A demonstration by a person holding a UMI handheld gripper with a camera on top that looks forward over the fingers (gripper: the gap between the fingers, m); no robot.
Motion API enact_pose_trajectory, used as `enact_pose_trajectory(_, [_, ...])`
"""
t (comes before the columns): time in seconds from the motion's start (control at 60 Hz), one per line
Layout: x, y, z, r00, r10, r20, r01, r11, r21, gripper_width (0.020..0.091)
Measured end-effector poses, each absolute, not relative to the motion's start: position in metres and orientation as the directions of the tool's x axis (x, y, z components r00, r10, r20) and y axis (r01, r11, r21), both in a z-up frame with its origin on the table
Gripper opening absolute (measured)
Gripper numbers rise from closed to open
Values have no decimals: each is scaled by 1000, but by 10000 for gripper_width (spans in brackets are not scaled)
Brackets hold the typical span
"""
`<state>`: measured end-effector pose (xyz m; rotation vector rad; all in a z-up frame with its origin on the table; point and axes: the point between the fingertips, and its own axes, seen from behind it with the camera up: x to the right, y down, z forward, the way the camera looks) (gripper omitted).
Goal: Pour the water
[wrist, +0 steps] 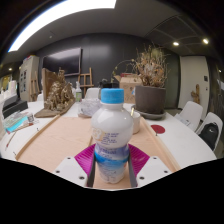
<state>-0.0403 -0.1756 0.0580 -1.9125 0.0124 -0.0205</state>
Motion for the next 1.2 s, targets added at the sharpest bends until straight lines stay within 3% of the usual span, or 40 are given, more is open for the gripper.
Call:
enact_pose_trajectory(0.183, [-42, -178, 57, 999, -38, 15, 0, -358, -934, 348])
enact_pose_trajectory(0.267, [-47, -175, 69, 999, -38, 32, 16, -362, -932, 343])
enact_pose_trajectory(0.417, [-75, -157, 122, 997, -17, -69, -71, -316, -946, 345])
enact_pose_trajectory(0.567, [-111, -114, 187, 925, 5, -380, -366, -257, -894, 340])
enact_pose_trajectory(0.667, [-127, -82, 219, 745, 4, -667, -644, -252, -722, 339])
enact_pose_trajectory(0.833, [-129, -25, 230, 273, -25, -962, -928, -271, -256, 338])
enact_pose_trajectory(1.067, [-101, 48, 186, -237, -98, -967, -941, -224, 253, 339])
enact_pose_trajectory(1.2, [-94, 67, 166, -395, -135, -909, -885, -210, 416, 340])
